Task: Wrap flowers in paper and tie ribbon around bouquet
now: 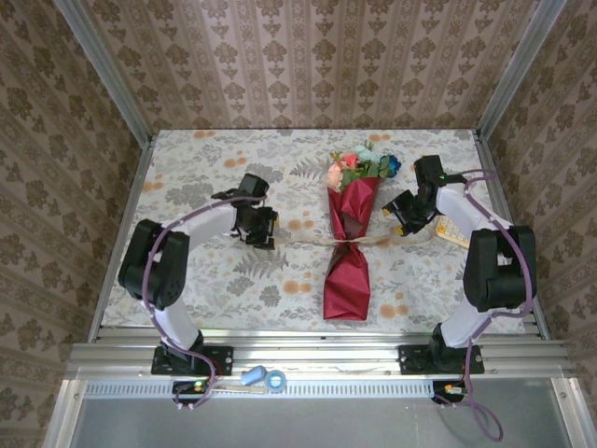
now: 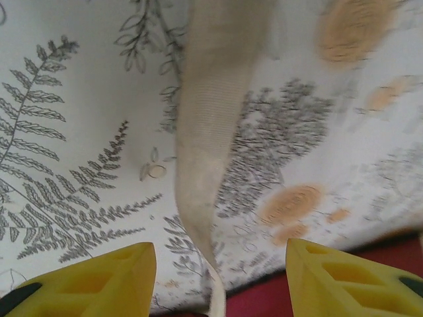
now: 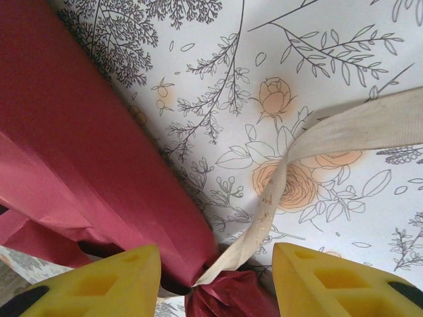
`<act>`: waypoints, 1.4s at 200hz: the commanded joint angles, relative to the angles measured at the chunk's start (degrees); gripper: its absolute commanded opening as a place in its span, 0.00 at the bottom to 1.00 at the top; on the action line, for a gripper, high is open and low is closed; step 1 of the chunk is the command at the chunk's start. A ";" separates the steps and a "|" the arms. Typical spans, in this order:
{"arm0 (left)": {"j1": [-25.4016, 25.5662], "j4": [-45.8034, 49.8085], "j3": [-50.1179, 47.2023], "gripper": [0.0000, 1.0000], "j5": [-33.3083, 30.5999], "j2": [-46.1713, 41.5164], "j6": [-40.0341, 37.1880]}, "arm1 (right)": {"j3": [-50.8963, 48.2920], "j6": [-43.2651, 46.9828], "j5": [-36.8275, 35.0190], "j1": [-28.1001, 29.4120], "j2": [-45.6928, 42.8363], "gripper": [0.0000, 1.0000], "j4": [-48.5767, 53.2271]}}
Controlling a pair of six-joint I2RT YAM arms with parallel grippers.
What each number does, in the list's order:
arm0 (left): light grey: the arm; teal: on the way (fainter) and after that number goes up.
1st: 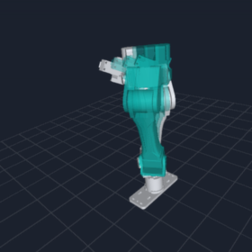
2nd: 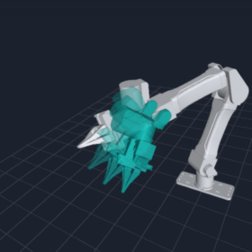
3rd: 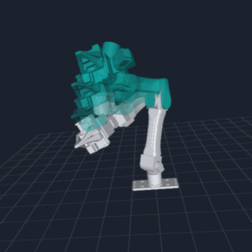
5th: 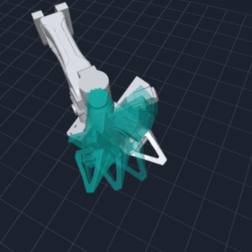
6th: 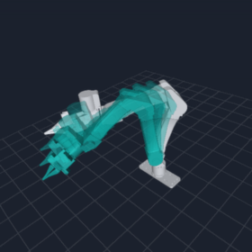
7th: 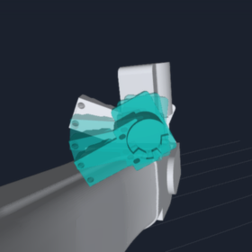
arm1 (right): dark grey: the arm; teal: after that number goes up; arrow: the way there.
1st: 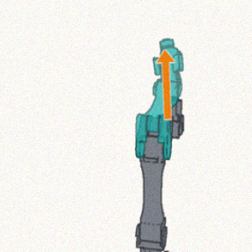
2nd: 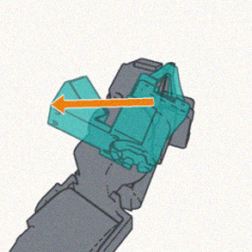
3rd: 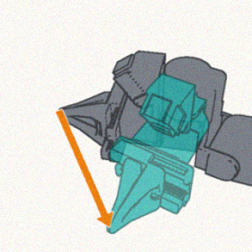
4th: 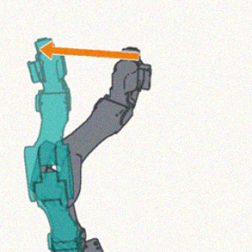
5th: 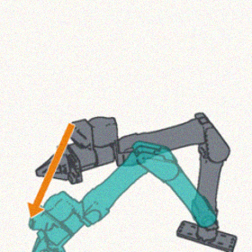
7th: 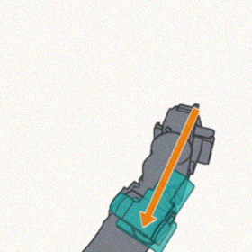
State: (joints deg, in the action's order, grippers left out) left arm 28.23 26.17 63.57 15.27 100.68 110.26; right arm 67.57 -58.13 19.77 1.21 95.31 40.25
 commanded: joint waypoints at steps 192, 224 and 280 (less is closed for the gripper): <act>1.23 -14.50 3.31 0.00 -0.06 -1.05 -5.83 | 9.72 20.75 -19.22 -8.56 2.50 0.49 11.63; 5.15 -22.24 2.04 0.00 4.01 -3.54 -2.24 | 11.63 24.40 -22.29 -9.65 6.35 0.48 13.50; 11.75 -31.53 4.61 0.00 6.34 -3.73 2.80 | 10.35 30.95 -24.71 -10.41 9.86 0.45 12.63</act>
State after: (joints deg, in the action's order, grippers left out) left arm 38.94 -0.27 65.87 19.64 97.38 110.30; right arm 77.69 -31.86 -1.98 -8.62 103.26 51.48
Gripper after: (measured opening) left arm 0.064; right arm 0.448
